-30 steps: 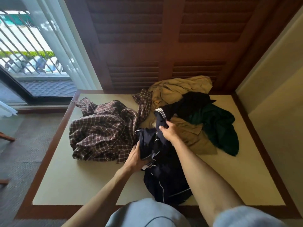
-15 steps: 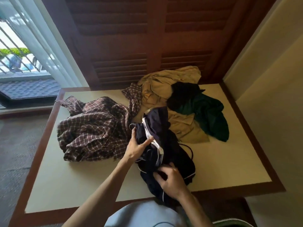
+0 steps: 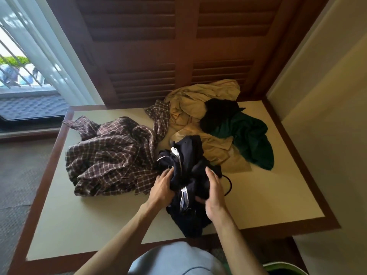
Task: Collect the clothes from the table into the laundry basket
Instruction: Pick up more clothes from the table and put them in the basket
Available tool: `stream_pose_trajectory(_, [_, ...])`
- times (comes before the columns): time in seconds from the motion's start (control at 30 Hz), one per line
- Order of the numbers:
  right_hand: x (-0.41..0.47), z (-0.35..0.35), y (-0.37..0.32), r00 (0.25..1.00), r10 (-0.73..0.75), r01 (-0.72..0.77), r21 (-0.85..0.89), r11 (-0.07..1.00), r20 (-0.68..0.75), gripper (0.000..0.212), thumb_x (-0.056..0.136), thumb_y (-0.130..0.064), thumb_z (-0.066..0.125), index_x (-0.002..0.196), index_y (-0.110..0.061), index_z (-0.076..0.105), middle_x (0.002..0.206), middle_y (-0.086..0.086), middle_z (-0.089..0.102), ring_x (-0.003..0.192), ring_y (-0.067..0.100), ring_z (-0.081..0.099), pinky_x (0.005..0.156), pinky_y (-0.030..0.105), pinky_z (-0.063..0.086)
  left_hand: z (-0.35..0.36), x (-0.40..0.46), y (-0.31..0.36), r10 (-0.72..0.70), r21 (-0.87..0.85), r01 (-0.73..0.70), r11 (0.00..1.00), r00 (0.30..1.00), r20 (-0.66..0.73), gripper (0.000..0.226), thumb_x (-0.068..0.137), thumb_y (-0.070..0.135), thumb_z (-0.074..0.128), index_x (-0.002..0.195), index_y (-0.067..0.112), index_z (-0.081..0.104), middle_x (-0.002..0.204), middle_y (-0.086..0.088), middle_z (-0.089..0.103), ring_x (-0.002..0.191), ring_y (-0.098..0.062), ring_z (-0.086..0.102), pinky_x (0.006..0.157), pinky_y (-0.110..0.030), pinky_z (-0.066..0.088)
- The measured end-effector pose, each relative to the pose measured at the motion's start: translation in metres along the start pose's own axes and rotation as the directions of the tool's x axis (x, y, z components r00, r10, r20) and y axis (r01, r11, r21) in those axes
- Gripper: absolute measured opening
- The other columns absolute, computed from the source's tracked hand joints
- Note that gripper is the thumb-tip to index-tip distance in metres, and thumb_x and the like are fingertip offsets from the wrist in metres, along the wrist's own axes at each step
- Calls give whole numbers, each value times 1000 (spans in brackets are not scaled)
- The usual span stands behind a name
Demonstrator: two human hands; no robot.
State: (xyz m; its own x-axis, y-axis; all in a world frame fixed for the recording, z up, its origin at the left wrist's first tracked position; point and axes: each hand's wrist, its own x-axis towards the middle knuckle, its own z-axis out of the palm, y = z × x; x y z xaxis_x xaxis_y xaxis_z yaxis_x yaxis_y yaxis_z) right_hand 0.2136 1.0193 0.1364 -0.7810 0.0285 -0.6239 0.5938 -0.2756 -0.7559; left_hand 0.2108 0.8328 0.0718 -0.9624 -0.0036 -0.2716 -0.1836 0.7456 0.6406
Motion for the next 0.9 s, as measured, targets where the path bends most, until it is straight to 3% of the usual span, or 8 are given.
stream_pose_trajectory(0.1, [-4,37,-9,945,-298,327,-398,857,135,62,84,-66,59,138,-34,58,141,-2,56,131,17,52,107,38,47,7,-15,9,170,-7,-170,985,985,-16,81,77,13,59,155,20,38,159,-2,39,146,-22,35,115,-42,35])
stream_pose_trajectory(0.27, [-5,30,56,817,-338,490,-872,-19,467,75,93,-73,6,153,-39,34,167,-7,21,154,25,13,117,61,23,-33,-28,-6,40,-371,6,929,992,118,63,71,17,69,133,25,60,124,1,70,114,-23,67,94,-44,56])
stream_pose_trajectory(0.37, [5,8,74,816,-257,498,-855,-145,518,63,100,-68,12,154,-39,31,168,-5,15,156,27,5,117,65,18,-62,-31,2,-200,-646,198,737,977,72,45,84,12,71,126,22,57,127,-14,68,106,-24,69,84,-37,59])
stream_pose_trajectory(0.47, [7,8,73,799,-263,498,-840,-215,541,60,100,-64,27,149,-33,41,165,0,28,154,30,17,113,66,29,-69,-11,29,-268,-416,258,872,963,35,92,77,66,74,147,25,31,140,0,54,121,-18,58,104,-38,49])
stream_pose_trajectory(0.57, [-1,17,54,782,-231,570,-814,-112,579,62,93,-60,42,149,-32,43,167,2,20,155,27,5,116,64,24,-46,5,42,-258,-233,262,937,965,49,123,65,75,74,158,25,11,155,-13,35,142,-35,38,115,-46,37])
stream_pose_trajectory(0.7, [-10,-10,37,620,-742,510,-850,136,254,54,83,-62,57,119,-23,67,151,10,44,140,26,38,101,47,40,-30,0,25,-262,-268,218,938,954,-143,99,70,50,83,151,21,37,136,-8,60,127,-29,57,105,-38,46])
stream_pose_trajectory(0.8, [-7,-34,53,853,-503,184,-820,542,-141,91,75,-85,45,150,-35,36,165,8,20,150,31,21,112,61,33,-33,-3,16,-272,-390,192,901,949,-161,92,73,34,89,152,19,43,140,-3,62,131,-21,56,110,-27,39])
stream_pose_trajectory(0.9, [3,-22,64,932,-348,180,-702,689,-103,103,72,-93,43,156,-38,21,165,4,22,150,28,25,117,60,29,-32,-4,16,-282,-439,194,877,948,-145,89,75,28,89,152,22,44,142,-1,60,131,-18,56,106,-16,36])
